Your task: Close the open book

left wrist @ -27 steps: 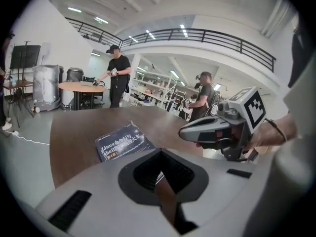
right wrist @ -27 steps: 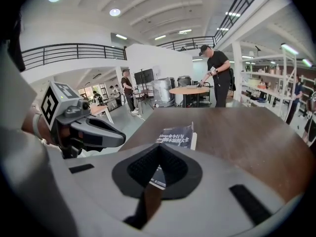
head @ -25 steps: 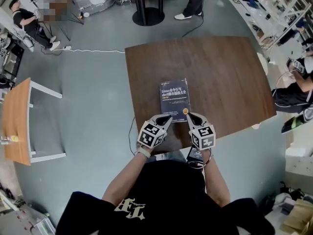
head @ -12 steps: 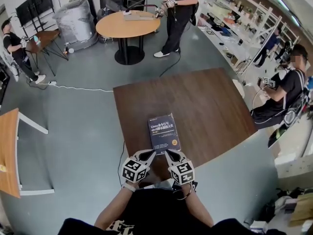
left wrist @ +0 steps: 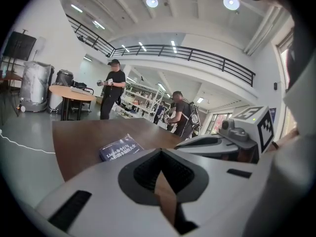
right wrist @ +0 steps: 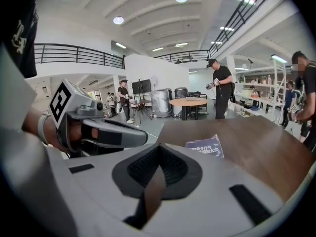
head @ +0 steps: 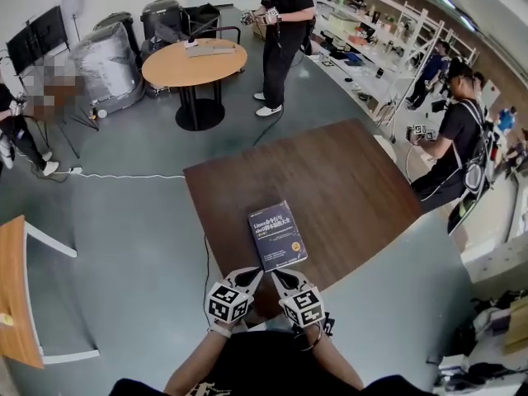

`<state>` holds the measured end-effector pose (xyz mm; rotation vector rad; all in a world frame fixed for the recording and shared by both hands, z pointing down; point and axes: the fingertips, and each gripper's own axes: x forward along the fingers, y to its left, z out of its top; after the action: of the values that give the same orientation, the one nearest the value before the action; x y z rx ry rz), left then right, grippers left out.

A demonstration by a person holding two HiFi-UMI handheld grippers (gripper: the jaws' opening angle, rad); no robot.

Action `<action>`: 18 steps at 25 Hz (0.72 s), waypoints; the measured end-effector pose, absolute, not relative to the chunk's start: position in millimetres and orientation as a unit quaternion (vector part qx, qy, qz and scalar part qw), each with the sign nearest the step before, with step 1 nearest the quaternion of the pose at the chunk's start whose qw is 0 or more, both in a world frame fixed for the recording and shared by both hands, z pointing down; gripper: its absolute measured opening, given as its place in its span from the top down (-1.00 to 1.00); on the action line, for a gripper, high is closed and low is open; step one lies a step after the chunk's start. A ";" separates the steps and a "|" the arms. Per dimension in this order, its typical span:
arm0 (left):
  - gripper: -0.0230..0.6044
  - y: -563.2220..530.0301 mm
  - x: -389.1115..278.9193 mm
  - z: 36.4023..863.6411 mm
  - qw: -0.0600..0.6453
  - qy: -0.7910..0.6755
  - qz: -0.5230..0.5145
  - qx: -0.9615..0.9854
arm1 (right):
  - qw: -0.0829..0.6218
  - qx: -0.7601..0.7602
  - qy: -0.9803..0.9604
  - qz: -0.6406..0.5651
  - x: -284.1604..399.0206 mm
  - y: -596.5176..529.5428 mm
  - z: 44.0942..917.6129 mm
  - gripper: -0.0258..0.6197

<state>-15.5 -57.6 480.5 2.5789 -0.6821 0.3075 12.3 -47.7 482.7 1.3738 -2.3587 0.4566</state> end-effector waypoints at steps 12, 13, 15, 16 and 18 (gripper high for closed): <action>0.91 -41.2 -52.3 493.5 0.228 -0.228 0.115 0.940 | 0.191 0.509 -0.822 0.171 -22.8 -18.8 495.9 0.96; 0.91 -41.0 -55.9 495.1 0.229 -0.229 0.114 0.939 | 0.192 0.510 -0.821 0.170 -26.5 -16.2 496.0 0.96; 0.91 -42.5 -63.0 495.7 0.229 -0.230 0.110 0.939 | 0.193 0.513 -0.819 0.168 -33.0 -12.1 495.9 0.96; 0.91 -43.5 -65.6 495.0 0.228 -0.230 0.107 0.940 | 0.192 0.515 -0.819 0.168 -35.1 -11.0 496.0 0.96; 0.91 -44.4 -68.8 492.7 0.226 -0.228 0.101 0.942 | 0.191 0.519 -0.816 0.168 -36.7 -9.5 496.9 0.96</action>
<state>-68.8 -44.4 492.7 2.5967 -0.6296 0.2782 -36.7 -9.5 496.9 1.4567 -2.2935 0.4710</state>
